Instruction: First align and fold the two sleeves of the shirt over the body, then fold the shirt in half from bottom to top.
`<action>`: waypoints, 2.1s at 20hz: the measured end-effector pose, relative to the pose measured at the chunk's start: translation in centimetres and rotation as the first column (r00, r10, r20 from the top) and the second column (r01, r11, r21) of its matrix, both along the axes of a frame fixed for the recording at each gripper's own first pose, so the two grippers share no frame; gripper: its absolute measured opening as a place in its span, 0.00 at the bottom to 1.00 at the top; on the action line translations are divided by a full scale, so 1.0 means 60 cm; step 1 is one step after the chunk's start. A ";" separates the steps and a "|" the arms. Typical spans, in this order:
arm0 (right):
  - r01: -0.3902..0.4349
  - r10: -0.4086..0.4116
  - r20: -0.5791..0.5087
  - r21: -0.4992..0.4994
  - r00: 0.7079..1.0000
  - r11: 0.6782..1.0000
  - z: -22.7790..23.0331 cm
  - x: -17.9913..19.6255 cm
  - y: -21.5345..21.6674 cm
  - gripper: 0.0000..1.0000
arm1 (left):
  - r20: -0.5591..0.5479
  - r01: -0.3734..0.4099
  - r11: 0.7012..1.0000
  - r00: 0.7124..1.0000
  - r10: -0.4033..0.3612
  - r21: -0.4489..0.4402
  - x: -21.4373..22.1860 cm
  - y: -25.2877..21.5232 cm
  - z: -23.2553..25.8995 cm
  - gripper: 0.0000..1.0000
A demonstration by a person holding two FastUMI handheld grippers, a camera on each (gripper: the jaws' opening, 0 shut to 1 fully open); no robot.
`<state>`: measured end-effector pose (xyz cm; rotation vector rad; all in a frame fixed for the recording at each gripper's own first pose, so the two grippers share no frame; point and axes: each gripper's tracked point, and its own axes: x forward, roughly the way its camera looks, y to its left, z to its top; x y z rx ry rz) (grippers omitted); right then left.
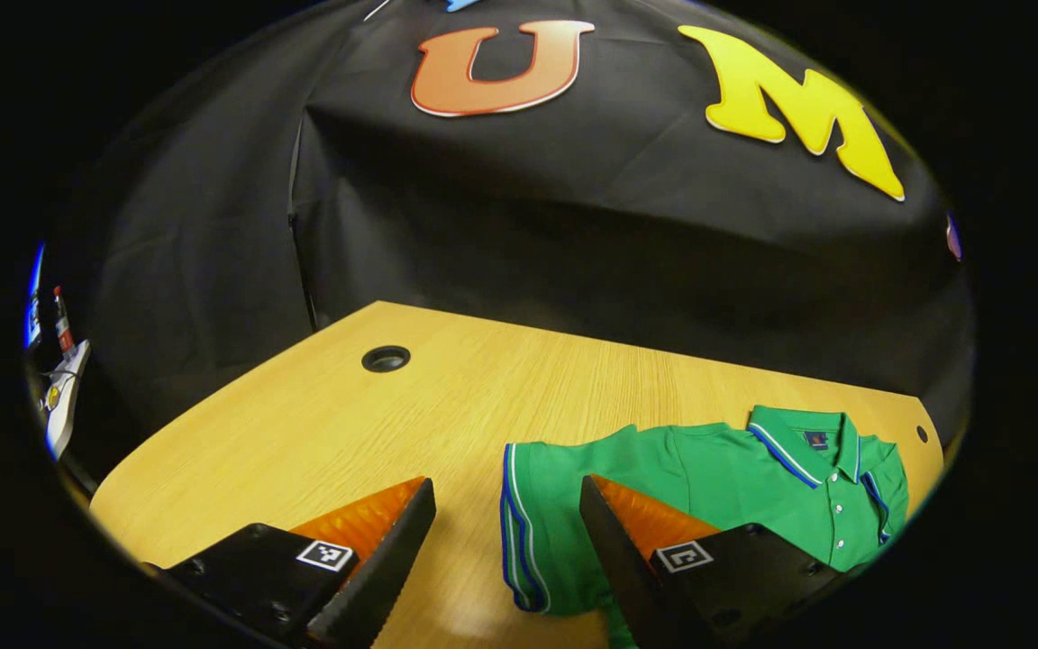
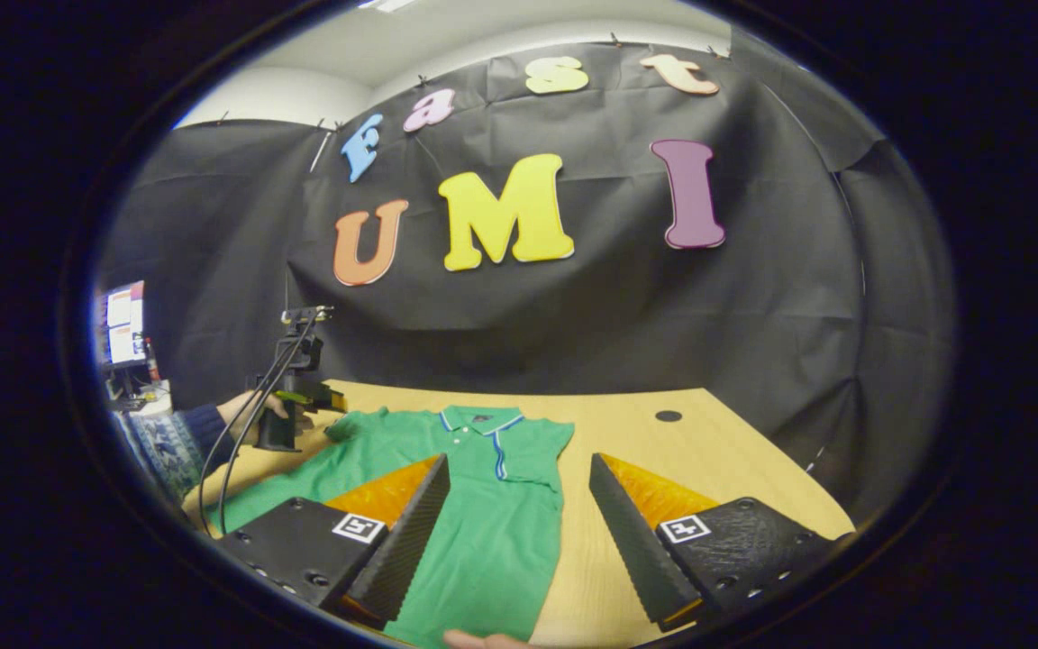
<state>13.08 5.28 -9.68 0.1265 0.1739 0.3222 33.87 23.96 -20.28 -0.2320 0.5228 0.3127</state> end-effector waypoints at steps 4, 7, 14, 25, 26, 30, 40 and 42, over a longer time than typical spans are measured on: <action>-0.021 0.021 -0.042 0.002 0.999 1.000 -0.011 -0.003 0.011 0.96 | -0.056 0.020 1.000 0.998 -0.021 -0.009 0.022 0.002 -0.033 0.98; -0.034 0.034 -0.001 0.002 0.999 0.999 0.012 -0.016 0.016 0.96 | -0.089 0.022 1.000 0.996 -0.023 -0.014 0.024 0.003 -0.048 0.92; -0.030 0.031 0.021 -0.023 0.999 0.999 0.011 -0.022 0.015 0.96 | -0.121 0.008 0.999 0.993 -0.013 -0.044 0.016 0.012 -0.031 0.31; -0.011 0.010 0.056 0.008 0.998 1.000 0.039 -0.032 -0.003 0.95 | -0.141 0.066 0.998 0.988 -0.068 -0.016 0.020 -0.082 0.038 0.06; -0.008 0.008 0.057 0.005 0.998 1.000 0.038 -0.033 -0.004 0.96 | -0.137 0.078 0.997 0.987 -0.078 -0.001 0.025 -0.097 0.051 0.06; 0.013 -0.012 0.063 -0.011 0.998 1.000 0.040 -0.031 -0.012 0.96 | -0.153 0.144 0.989 0.979 -0.138 0.028 0.038 -0.166 0.070 0.06; 0.058 -0.057 0.067 -0.015 0.996 0.998 0.047 -0.032 -0.024 0.96 | 0.000 0.209 0.977 0.978 -0.210 0.050 0.060 -0.260 0.152 0.43; 0.059 -0.058 0.069 -0.014 0.996 0.998 0.054 -0.040 -0.023 0.92 | 0.050 0.202 0.973 0.977 -0.209 0.114 0.048 -0.253 0.185 1.00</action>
